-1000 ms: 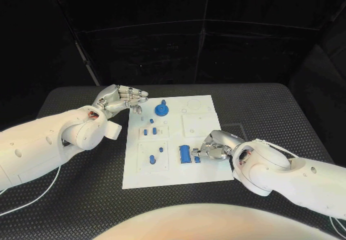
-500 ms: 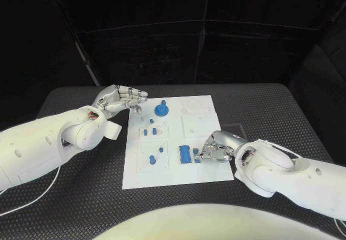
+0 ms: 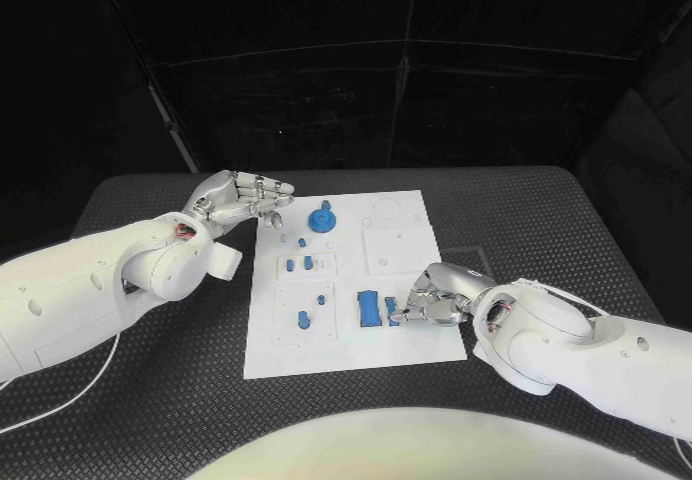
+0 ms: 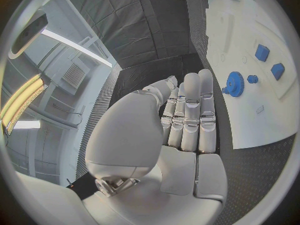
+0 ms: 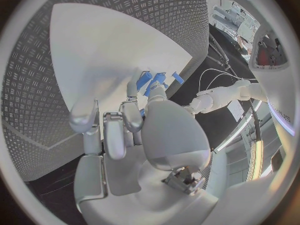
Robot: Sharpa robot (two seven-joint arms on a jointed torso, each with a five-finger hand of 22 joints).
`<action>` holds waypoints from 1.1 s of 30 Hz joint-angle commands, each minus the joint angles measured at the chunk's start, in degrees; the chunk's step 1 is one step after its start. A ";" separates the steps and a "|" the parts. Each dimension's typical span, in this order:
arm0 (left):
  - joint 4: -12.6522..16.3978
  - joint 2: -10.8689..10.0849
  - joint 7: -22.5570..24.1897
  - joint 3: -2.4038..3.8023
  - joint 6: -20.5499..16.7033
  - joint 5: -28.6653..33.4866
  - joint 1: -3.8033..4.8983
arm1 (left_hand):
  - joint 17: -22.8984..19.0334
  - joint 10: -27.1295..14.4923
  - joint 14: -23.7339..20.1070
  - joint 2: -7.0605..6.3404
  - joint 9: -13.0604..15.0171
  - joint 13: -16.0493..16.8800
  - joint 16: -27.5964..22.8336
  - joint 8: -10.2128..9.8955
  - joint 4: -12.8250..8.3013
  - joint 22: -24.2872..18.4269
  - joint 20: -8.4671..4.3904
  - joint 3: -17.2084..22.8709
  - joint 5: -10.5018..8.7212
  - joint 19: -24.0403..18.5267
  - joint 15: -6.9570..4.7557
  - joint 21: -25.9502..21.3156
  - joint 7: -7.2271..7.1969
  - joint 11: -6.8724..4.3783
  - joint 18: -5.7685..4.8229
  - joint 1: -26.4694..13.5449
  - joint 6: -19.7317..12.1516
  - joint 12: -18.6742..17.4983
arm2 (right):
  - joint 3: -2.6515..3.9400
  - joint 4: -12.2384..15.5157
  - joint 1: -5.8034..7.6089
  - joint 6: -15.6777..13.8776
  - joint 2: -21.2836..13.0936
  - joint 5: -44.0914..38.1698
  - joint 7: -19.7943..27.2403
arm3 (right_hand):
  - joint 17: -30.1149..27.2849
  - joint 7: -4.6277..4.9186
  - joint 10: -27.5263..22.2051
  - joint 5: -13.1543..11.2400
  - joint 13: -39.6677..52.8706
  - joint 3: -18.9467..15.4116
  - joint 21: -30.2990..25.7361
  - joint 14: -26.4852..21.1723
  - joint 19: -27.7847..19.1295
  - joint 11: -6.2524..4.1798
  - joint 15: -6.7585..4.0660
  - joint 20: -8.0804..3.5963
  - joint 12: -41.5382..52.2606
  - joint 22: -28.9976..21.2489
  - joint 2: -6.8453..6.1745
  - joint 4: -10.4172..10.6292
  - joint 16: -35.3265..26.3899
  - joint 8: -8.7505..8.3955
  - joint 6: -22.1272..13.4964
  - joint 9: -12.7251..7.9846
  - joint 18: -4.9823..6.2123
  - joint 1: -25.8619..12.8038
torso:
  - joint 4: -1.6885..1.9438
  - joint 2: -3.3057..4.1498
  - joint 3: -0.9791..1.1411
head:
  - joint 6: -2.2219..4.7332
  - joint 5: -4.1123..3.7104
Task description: Assemble the parts on the task board
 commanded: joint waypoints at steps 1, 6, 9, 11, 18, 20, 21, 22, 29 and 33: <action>0.03 0.07 0.13 0.05 0.66 0.21 0.05 | -0.09 -0.36 -0.41 -0.10 -0.05 -0.05 -0.33 -0.17 -0.34 -0.09 -0.03 -0.05 0.01 -0.30 -0.14 -0.19 0.19 -0.18 0.75 -0.17 -0.28 0.36 | 0.00 -0.09 0.07 1.49 0.07 -0.24 0.54 | 7.81 -0.28 0.56 -0.52 0.10 -0.10 0.36 4.53 0.47 -0.03 -0.46 0.00 0.29 0.06 -0.04 -0.06 0.37 0.29 -0.11 0.12 -0.49 0.60 | 0.04 0.01 -0.03 | -0.02 0.04; 0.07 0.08 0.14 0.05 0.70 0.21 0.04 | -0.12 -0.42 -0.44 -0.08 -0.05 -0.06 -0.36 -0.18 -0.40 -0.11 -0.02 -0.02 0.02 -0.30 -0.12 -0.22 0.21 -0.16 0.75 -0.12 -0.31 0.39 | 0.00 -0.55 0.06 1.63 0.45 -0.21 0.52 | 7.84 -0.29 0.54 -0.66 0.09 0.07 0.36 4.53 0.46 -0.05 -0.48 0.00 0.25 0.09 0.18 -0.30 0.39 0.36 -0.13 0.21 -0.49 1.46 | 0.09 0.05 -0.02 | -0.04 0.12; 0.08 0.06 0.14 0.05 0.69 0.21 0.03 | -0.13 -0.43 -0.44 -0.07 -0.05 -0.06 -0.37 -0.18 -0.42 -0.11 -0.02 -0.02 0.02 -0.30 -0.12 -0.22 0.21 -0.16 0.75 -0.11 -0.31 0.40 | 0.00 -0.82 0.06 1.84 0.68 -0.21 0.50 | 7.84 -0.29 0.55 -0.65 0.10 0.10 0.37 4.53 0.46 -0.06 -0.48 -0.01 0.25 0.10 0.25 -0.31 0.38 0.37 -0.13 0.23 -0.49 1.56 | 0.16 0.02 -0.04 | -0.09 0.21; 0.09 0.02 0.15 0.05 0.68 0.21 0.03 | -0.13 -0.43 -0.44 -0.07 -0.05 -0.06 -0.37 -0.18 -0.42 -0.11 -0.02 -0.02 0.02 -0.30 -0.12 -0.22 0.21 -0.16 0.75 -0.11 -0.31 0.40 | 0.00 -0.99 0.06 1.93 0.83 -0.20 0.49 | 7.84 -0.30 0.55 -0.63 0.11 0.14 0.36 4.53 0.46 -0.06 -0.48 -0.01 0.25 0.10 0.31 -0.37 0.38 0.38 -0.15 0.25 -0.49 1.73 | 0.07 0.03 -0.03 | -0.13 0.29; 0.08 0.03 0.15 0.05 0.70 0.21 0.03 | -0.13 -0.43 -0.44 -0.07 -0.05 -0.06 -0.37 -0.18 -0.42 -0.11 -0.02 -0.02 0.02 -0.30 -0.12 -0.22 0.21 -0.16 0.75 -0.11 -0.31 0.40 | 0.00 -1.51 0.06 2.05 1.26 -0.23 0.47 | 7.86 -0.31 0.55 -0.53 0.14 0.22 0.35 4.53 0.44 -0.07 -0.49 -0.02 0.26 0.08 0.45 -0.54 0.39 0.40 -0.19 0.30 -0.49 2.26 | 0.03 0.01 -0.02 | -0.19 0.33; 0.07 0.05 0.16 0.05 0.70 0.21 0.03 | -0.13 -0.43 -0.44 -0.07 -0.05 -0.06 -0.37 -0.18 -0.42 -0.11 -0.02 -0.02 0.02 -0.30 -0.12 -0.22 0.21 -0.16 0.75 -0.11 -0.31 0.40 | 0.00 -1.74 0.06 1.93 1.47 -0.40 0.44 | 7.84 -0.32 0.53 -0.51 0.12 0.25 0.34 4.53 0.43 -0.08 -0.49 -0.02 0.22 0.08 0.52 -0.60 0.38 0.42 -0.20 0.32 -0.48 2.45 | 0.05 0.04 0.01 | -0.24 0.35; 0.06 0.06 0.16 0.05 0.70 0.21 0.03 | -0.13 -0.43 -0.44 -0.07 -0.05 -0.06 -0.37 -0.18 -0.42 -0.11 -0.02 -0.02 0.02 -0.30 -0.12 -0.22 0.21 -0.16 0.75 -0.11 -0.31 0.40 | 0.00 -1.87 0.06 1.82 1.59 -0.51 0.43 | 7.85 -0.32 0.54 -0.50 0.13 0.30 0.35 4.53 0.44 -0.08 -0.49 -0.02 0.22 0.10 0.63 -0.64 0.39 0.43 -0.20 0.35 -0.49 2.62 | 0.06 0.04 0.02 | -0.22 0.35; 0.07 0.06 0.16 0.05 0.71 0.21 0.03 | -0.13 -0.43 -0.44 -0.07 -0.05 -0.06 -0.37 -0.18 -0.42 -0.11 -0.02 -0.02 0.02 -0.30 -0.12 -0.22 0.21 -0.16 0.75 -0.11 -0.31 0.40 | 0.00 -1.90 0.06 1.80 1.61 -0.54 0.42 | 7.86 -0.33 0.54 -0.50 0.13 0.31 0.35 4.53 0.44 -0.08 -0.50 -0.02 0.23 0.10 0.65 -0.65 0.39 0.44 -0.20 0.35 -0.49 2.66 | 0.06 0.04 0.02 | -0.22 0.35; 0.02 0.09 0.17 0.05 0.65 0.21 0.02 | -0.13 -0.43 -0.44 -0.07 -0.05 -0.06 -0.37 -0.18 -0.42 -0.11 -0.02 -0.02 0.02 -0.30 -0.12 -0.22 0.21 -0.16 0.75 -0.11 -0.31 0.40 | 0.01 -3.13 0.07 0.83 2.60 -1.44 0.36 | 7.89 -0.39 0.61 -0.49 0.28 0.52 0.42 4.53 0.50 -0.13 -0.53 -0.05 0.35 0.24 1.16 -0.88 0.41 0.53 -0.18 0.46 -0.51 3.48 | 0.12 0.06 0.01 | -0.27 0.46; 0.00 0.13 0.17 0.05 0.66 0.21 0.02 | -0.13 -0.43 -0.44 -0.07 -0.05 -0.06 -0.37 -0.18 -0.42 -0.11 -0.02 -0.02 0.02 -0.30 -0.12 -0.22 0.21 -0.16 0.75 -0.11 -0.31 0.40 | 0.01 -3.58 0.07 0.35 2.99 -1.59 0.37 | 7.94 -0.39 0.65 -0.50 0.33 0.53 0.44 4.54 0.51 -0.14 -0.53 -0.05 0.41 0.26 1.20 -0.89 0.44 0.54 -0.17 0.47 -0.51 3.52 | 0.01 0.06 0.01 | -0.24 0.55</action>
